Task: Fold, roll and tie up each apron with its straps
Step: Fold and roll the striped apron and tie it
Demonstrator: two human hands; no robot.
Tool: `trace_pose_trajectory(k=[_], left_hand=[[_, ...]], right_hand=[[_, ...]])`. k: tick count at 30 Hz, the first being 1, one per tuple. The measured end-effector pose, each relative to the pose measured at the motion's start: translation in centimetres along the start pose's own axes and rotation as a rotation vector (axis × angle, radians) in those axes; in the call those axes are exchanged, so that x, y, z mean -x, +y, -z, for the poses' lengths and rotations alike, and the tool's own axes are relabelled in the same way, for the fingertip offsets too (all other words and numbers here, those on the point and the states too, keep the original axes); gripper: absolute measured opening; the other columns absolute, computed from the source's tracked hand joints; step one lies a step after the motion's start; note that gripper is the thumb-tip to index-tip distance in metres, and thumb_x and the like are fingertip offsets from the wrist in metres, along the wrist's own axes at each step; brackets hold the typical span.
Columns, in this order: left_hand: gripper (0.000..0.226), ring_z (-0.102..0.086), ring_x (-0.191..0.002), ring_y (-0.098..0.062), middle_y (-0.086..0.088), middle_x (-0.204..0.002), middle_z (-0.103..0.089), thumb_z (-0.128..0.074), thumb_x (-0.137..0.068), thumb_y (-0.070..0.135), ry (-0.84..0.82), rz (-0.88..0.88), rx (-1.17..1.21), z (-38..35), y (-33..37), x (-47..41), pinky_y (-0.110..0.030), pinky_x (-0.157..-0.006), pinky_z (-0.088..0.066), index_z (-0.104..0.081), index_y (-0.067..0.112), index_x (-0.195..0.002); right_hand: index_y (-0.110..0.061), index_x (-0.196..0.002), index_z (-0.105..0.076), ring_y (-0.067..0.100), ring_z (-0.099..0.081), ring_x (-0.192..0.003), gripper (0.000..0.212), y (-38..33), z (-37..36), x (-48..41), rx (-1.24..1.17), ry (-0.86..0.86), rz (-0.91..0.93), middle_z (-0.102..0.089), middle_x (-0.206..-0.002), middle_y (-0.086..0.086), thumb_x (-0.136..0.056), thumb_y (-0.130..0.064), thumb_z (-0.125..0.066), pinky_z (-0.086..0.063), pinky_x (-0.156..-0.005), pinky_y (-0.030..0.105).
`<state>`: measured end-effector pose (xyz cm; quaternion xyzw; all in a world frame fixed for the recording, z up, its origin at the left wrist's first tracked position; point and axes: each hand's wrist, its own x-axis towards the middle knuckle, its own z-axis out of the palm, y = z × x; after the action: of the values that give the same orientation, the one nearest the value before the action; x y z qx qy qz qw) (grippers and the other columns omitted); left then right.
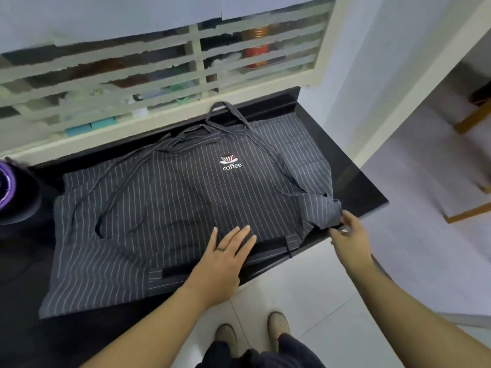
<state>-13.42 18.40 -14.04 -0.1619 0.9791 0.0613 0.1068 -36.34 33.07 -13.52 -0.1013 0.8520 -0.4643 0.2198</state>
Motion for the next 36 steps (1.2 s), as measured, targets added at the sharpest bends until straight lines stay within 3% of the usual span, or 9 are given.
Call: trace_pose_trajectory(k=[2, 4, 7, 10, 17, 26, 31, 34, 36], left_hand=[[0.1, -0.051, -0.128, -0.027, -0.011, -0.143, -0.048, -0.087, -0.05, 0.021, 0.015, 0.018, 0.005, -0.7, 1.0, -0.9, -0.056, -0.095, -0.046, -0.043, 0.011, -0.139], [0.103, -0.048, -0.131, -0.027, -0.01, -0.147, -0.043, -0.088, -0.051, 0.018, -0.04, 0.071, 0.012, -0.6, 1.8, -1.7, -0.056, -0.098, -0.043, -0.042, 0.012, -0.142], [0.092, -0.003, -0.148, -0.026, -0.006, -0.159, 0.006, -0.061, -0.088, 0.007, -0.089, 0.14, 0.033, -0.7, 2.0, -2.1, -0.052, -0.116, -0.008, 0.012, 0.02, -0.143], [0.093, 0.018, -0.142, -0.019, 0.001, -0.151, 0.025, -0.053, -0.091, 0.002, -0.09, 0.21, 0.01, -0.5, 1.2, -1.9, -0.046, -0.116, 0.005, 0.024, 0.024, -0.136], [0.095, 0.018, -0.145, -0.016, 0.005, -0.159, 0.018, -0.05, -0.091, -0.002, -0.141, 0.304, 0.133, 0.5, 1.1, -2.0, -0.049, -0.117, 0.005, 0.02, 0.032, -0.144], [0.08, 0.021, -0.145, -0.021, 0.004, -0.157, 0.026, -0.043, -0.097, 0.007, -0.238, 0.321, 0.144, 0.5, 2.1, -2.0, -0.062, -0.114, 0.001, 0.009, 0.034, -0.151], [0.077, 0.021, -0.145, -0.021, 0.005, -0.157, 0.026, -0.04, -0.097, 0.007, -0.27, 0.345, 0.17, 1.1, 2.4, -2.2, -0.064, -0.113, 0.0, 0.008, 0.034, -0.151], [0.075, 0.021, -0.145, -0.023, 0.003, -0.156, 0.027, -0.039, -0.098, 0.009, -0.272, 0.348, 0.202, 1.2, 3.2, -2.6, -0.066, -0.111, 0.001, 0.009, 0.032, -0.151], [0.069, 0.021, -0.145, -0.024, 0.001, -0.156, 0.028, -0.035, -0.102, 0.018, -0.251, 0.333, 0.225, 1.2, 4.1, -3.1, -0.066, -0.11, 0.002, 0.012, 0.032, -0.151]], right_hand=[[-0.007, -0.125, -0.055, 0.026, -0.056, -0.075, 0.039, -0.2, 0.7, -1.9, -0.091, -0.057, -0.068, -0.058, -0.082, -0.006, -0.087, 0.003, -0.057, -0.053, -0.076, 0.048], [-0.01, -0.101, -0.067, 0.021, -0.059, -0.075, 0.016, -0.3, 1.5, -3.2, -0.133, -0.179, -0.12, -0.062, -0.077, -0.001, -0.089, -0.004, -0.061, -0.052, -0.074, 0.037], [-0.013, -0.086, -0.065, 0.012, -0.057, -0.069, 0.004, -1.8, 3.0, -4.2, -0.174, -0.344, -0.101, -0.062, -0.078, 0.006, -0.09, -0.015, -0.064, -0.05, -0.067, 0.021], [-0.012, -0.088, -0.057, 0.013, -0.062, -0.063, 0.01, -4.8, 5.1, -5.5, -0.305, -0.461, -0.02, -0.058, -0.08, 0.012, -0.089, -0.021, -0.062, -0.05, -0.06, 0.019], [-0.013, -0.084, -0.052, 0.023, -0.054, -0.06, 0.018, -5.3, 7.3, -7.6, 0.349, -0.176, 0.353, -0.058, -0.064, 0.009, -0.093, -0.026, -0.06, -0.041, -0.06, 0.031], [-0.013, -0.052, -0.035, 0.016, -0.038, -0.053, 0.054, -1.2, 7.9, -9.2, 0.833, -0.445, 0.234, -0.038, -0.052, 0.001, -0.096, -0.038, -0.052, -0.032, -0.056, 0.029], [-0.014, -0.067, -0.054, 0.029, -0.059, -0.079, 0.041, -1.7, 8.6, -9.6, 1.074, -0.162, 0.086, -0.058, -0.075, 0.006, -0.097, -0.04, -0.046, -0.048, -0.073, 0.035], [-0.017, -0.087, -0.063, 0.027, -0.057, -0.087, 0.02, -3.1, 6.6, -7.3, 0.925, 0.011, 0.375, -0.061, -0.093, 0.006, -0.094, -0.034, -0.055, -0.047, -0.078, 0.038], [-0.017, -0.093, -0.066, 0.021, -0.058, -0.086, 0.015, -4.5, 4.0, -4.9, 0.812, -0.116, 0.54, -0.063, -0.094, 0.002, -0.093, -0.029, -0.057, -0.048, -0.081, 0.036]])
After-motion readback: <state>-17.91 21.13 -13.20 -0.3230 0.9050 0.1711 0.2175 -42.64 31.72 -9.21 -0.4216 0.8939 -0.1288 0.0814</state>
